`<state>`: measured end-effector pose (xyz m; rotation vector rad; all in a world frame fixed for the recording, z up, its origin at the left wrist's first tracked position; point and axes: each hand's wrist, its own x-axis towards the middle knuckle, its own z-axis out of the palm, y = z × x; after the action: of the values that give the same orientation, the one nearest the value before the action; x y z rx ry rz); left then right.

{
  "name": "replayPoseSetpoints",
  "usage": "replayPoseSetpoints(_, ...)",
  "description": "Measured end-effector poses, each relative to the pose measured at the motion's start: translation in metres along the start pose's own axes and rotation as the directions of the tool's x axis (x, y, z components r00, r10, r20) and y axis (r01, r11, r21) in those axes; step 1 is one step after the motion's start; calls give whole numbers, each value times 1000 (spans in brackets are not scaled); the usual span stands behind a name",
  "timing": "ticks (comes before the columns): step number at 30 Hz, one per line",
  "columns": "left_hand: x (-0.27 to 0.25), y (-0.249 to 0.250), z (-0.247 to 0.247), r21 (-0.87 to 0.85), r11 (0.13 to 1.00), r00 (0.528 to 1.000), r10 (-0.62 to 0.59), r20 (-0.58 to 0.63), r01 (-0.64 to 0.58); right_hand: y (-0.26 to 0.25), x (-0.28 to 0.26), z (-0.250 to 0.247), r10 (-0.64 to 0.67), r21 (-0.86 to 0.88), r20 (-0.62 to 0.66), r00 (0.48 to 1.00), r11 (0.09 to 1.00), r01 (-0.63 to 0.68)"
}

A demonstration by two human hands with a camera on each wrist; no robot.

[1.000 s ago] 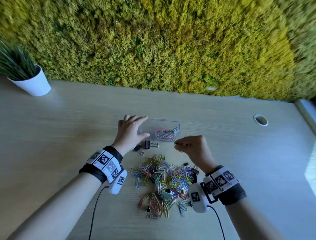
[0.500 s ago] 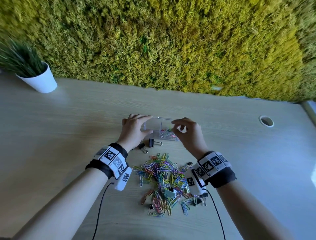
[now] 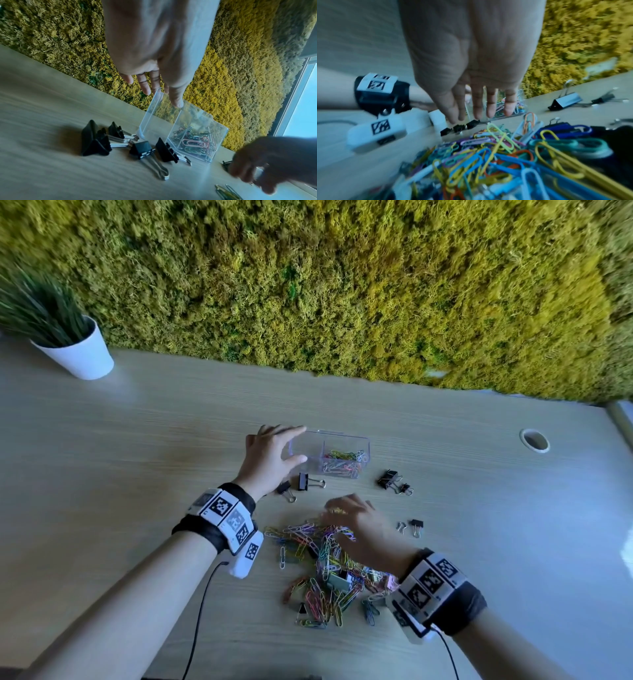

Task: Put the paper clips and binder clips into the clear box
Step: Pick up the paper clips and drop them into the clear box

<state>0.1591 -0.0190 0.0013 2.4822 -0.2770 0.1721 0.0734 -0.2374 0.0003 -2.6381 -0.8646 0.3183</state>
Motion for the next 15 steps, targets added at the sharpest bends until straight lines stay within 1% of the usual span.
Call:
replayPoseSetpoints(1,0,0,0,-4,1000,1000,-1,0,1,2,0,-4,65,40,-16,998,997,-64)
replayPoseSetpoints(2,0,0,0,-6,1000,1000,-3,0,3,3,1,-7,127,61,3,992,990,-127)
replayPoseSetpoints(4,1,-1,0,-5,1000,1000,-5,4,5,5,4,-9,198,29,77,977,979,-200)
replayPoseSetpoints(6,1,-1,0,-4,1000,1000,-4,6,4,4,7,-4,206,-50,122,971,978,-201)
replayPoseSetpoints(7,1,-1,-1,-3,1000,1000,-4,8,4,4,8,-1,198,-60,127,972,980,-192)
replayPoseSetpoints(9,1,0,-1,-3,1000,1000,-4,8,4,3,10,5,171,-16,112,979,985,-170)
replayPoseSetpoints(12,0,-1,0,-5,1000,1000,-9,7,9,1,11,7,140,1,57,989,990,-140)
replayPoseSetpoints(14,0,-1,0,-9,1000,1000,-9,8,9,1,12,8,156,20,35,987,987,-157)
replayPoseSetpoints(15,0,-1,0,-12,1000,1000,-10,8,10,2,13,8,184,46,28,983,982,-185)
